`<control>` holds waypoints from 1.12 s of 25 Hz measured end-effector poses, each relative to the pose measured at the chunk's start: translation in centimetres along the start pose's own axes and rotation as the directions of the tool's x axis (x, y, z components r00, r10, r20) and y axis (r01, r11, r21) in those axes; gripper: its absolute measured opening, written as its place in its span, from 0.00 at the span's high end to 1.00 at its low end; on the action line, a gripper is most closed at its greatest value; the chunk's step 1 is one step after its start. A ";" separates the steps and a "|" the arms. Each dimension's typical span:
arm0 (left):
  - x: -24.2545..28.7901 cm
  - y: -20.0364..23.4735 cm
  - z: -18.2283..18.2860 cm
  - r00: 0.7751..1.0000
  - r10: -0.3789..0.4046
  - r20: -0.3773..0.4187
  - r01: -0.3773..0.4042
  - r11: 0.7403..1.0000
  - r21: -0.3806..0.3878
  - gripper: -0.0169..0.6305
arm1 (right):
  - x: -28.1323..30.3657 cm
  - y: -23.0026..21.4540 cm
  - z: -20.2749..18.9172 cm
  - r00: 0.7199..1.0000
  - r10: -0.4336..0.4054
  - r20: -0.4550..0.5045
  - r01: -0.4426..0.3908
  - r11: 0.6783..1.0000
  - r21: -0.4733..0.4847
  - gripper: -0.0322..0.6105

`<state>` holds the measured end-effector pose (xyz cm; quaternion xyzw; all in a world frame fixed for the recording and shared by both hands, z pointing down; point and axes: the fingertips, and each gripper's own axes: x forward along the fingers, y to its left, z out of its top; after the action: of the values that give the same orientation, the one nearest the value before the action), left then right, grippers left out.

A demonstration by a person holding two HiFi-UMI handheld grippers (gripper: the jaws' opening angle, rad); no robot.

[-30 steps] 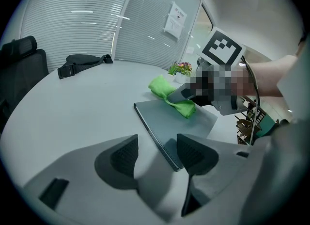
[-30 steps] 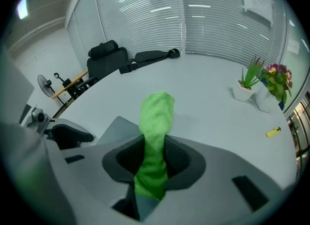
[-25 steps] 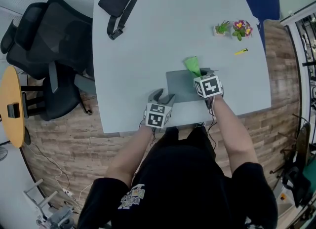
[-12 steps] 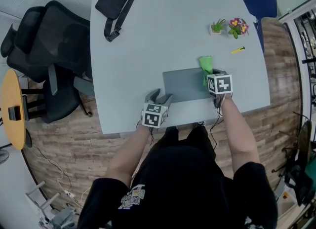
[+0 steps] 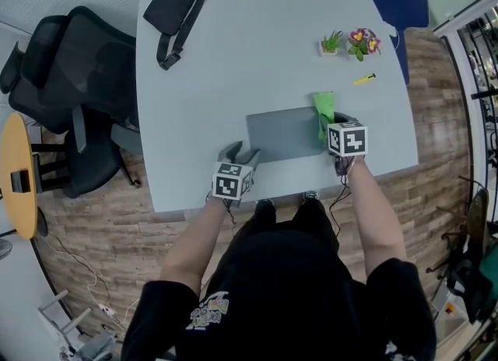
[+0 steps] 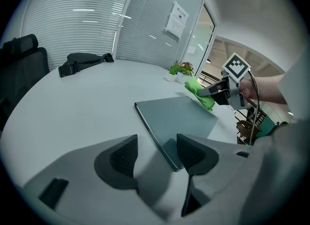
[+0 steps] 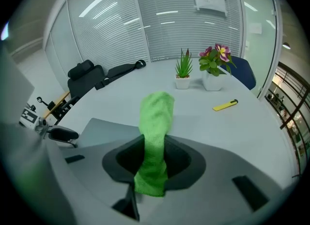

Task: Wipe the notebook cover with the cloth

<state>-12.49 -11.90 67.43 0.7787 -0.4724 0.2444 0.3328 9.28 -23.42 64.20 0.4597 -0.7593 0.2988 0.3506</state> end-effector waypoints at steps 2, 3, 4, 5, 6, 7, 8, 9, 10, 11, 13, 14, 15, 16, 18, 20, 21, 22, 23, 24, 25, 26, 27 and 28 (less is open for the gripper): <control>-0.2 0.3 0.4 1.000 0.019 0.006 -0.018 1.000 -0.013 0.59 | -0.8 0.0 0.7 0.999 0.013 0.031 -0.013 1.000 -0.011 0.78; -0.5 0.4 0.7 0.999 0.029 0.017 -0.029 0.999 -0.018 0.59 | -1.3 0.2 1.2 0.998 0.028 0.053 -0.027 0.999 -0.018 0.78; -1.0 0.4 1.2 0.999 0.041 0.033 -0.040 0.999 -0.021 0.59 | -2.0 0.4 1.8 0.996 0.049 0.079 -0.047 0.999 -0.027 0.78; -1.4 0.4 1.9 0.997 0.053 0.052 -0.052 0.998 -0.023 0.59 | -2.6 0.7 2.4 0.991 0.074 0.108 -0.071 0.997 -0.035 0.78; -2.0 0.3 2.6 0.995 0.066 0.074 -0.064 0.998 -0.026 0.59 | -3.4 1.0 3.2 0.985 0.101 0.139 -0.096 0.994 -0.044 0.78; -2.6 0.2 3.4 0.992 0.079 0.097 -0.076 0.997 -0.031 0.59 | -4.1 1.4 3.9 0.978 0.127 0.168 -0.119 0.991 -0.055 0.78; -3.3 0.0 4.3 0.988 0.092 0.123 -0.088 0.995 -0.037 0.59 | -4.9 1.7 4.6 0.970 0.149 0.193 -0.138 0.988 -0.069 0.78; -4.0 -0.2 5.3 0.983 0.105 0.152 -0.100 0.994 -0.043 0.59 | -5.7 2.0 5.3 0.962 0.169 0.214 -0.154 0.984 -0.086 0.78; -4.8 -0.4 6.3 0.976 0.120 0.183 -0.113 0.992 -0.049 0.59 | -6.4 2.4 6.0 0.954 0.188 0.232 -0.168 0.980 -0.104 0.78; -5.6 -0.7 7.2 0.968 0.134 0.214 -0.125 0.991 -0.056 0.59 | -7.2 2.7 6.6 0.946 0.208 0.249 -0.182 0.976 -0.122 0.78; -7.3 -1.6 8.9 0.949 0.161 0.271 -0.147 0.987 -0.071 0.59 | -8.9 3.2 7.6 0.928 0.247 0.280 -0.210 0.965 -0.154 0.78; -8.1 -2.1 9.7 0.939 0.173 0.298 -0.157 0.985 -0.078 0.59 | -9.8 3.4 8.1 0.918 0.266 0.295 -0.223 0.960 -0.170 0.78; -8.9 -2.7 10.5 0.927 0.185 0.326 -0.167 0.983 -0.083 0.59 | -10.6 3.6 8.6 0.907 0.285 0.310 -0.236 0.954 -0.187 0.78; -9.8 -3.3 11.3 0.915 0.197 0.353 -0.178 0.980 -0.086 0.59 | -11.5 3.8 9.2 0.895 0.305 0.326 -0.249 0.947 -0.205 0.78; -11.4 -4.6 12.8 0.888 0.223 0.403 -0.203 0.975 -0.091 0.60 | -13.3 4.2 10.4 0.865 0.350 0.360 -0.277 0.931 -0.239 0.78; -12.9 -5.9 14.0 0.859 0.251 0.446 -0.232 0.968 -0.097 0.66 | -15.1 4.4 11.4 0.830 0.395 0.394 -0.306 0.913 -0.269 0.78; -13.8 -6.6 14.6 0.843 0.267 0.467 -0.249 0.963 -0.102 0.69 | -16.1 4.4 11.8 0.812 0.416 0.410 -0.320 0.904 -0.283 0.78; -14.6 -7.4 15.1 0.826 0.284 0.486 -0.266 0.958 -0.108 0.73 | -17.1 4.4 12.1 0.794 0.436 0.424 -0.333 0.895 -0.297 0.78; -15.5 -8.1 15.6 0.810 0.301 0.504 -0.282 0.952 -0.114 0.78 | -18.2 4.5 12.4 0.776 0.455 0.436 -0.344 0.886 -0.311 0.78; -16.3 -8.8 16.0 0.793 0.316 0.521 -0.299 0.947 -0.120 0.81 | -19.2 4.5 12.7 0.759 0.473 0.446 -0.355 0.876 -0.326 0.78; -17.1 -9.5 16.4 0.777 0.330 0.536 -0.314 0.941 -0.124 0.86 | -20.2 4.5 12.9 0.743 0.492 0.454 -0.365 0.866 -0.341 0.78; -17.8 -10.3 16.8 0.761 0.343 0.551 -0.330 0.935 -0.128 0.90 | -21.1 4.6 13.0 0.726 0.510 0.461 -0.374 0.856 -0.358 0.78; -18.6 -11.2 17.1 0.744 0.356 0.565 -0.345 0.929 -0.132 0.92 | -22.1 4.6 13.1 0.710 0.529 0.465 -0.384 0.844 -0.374 0.78; -19.3 -12.1 17.3 0.727 0.368 0.579 -0.359 0.923 -0.135 0.95 | -23.0 4.6 13.1 0.693 0.548 0.468 -0.393 0.832 -0.392 0.78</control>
<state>-8.83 -9.75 39.16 0.7055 -0.6972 0.0450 0.1190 9.33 -20.53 37.47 0.2641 -0.9527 0.1275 0.0793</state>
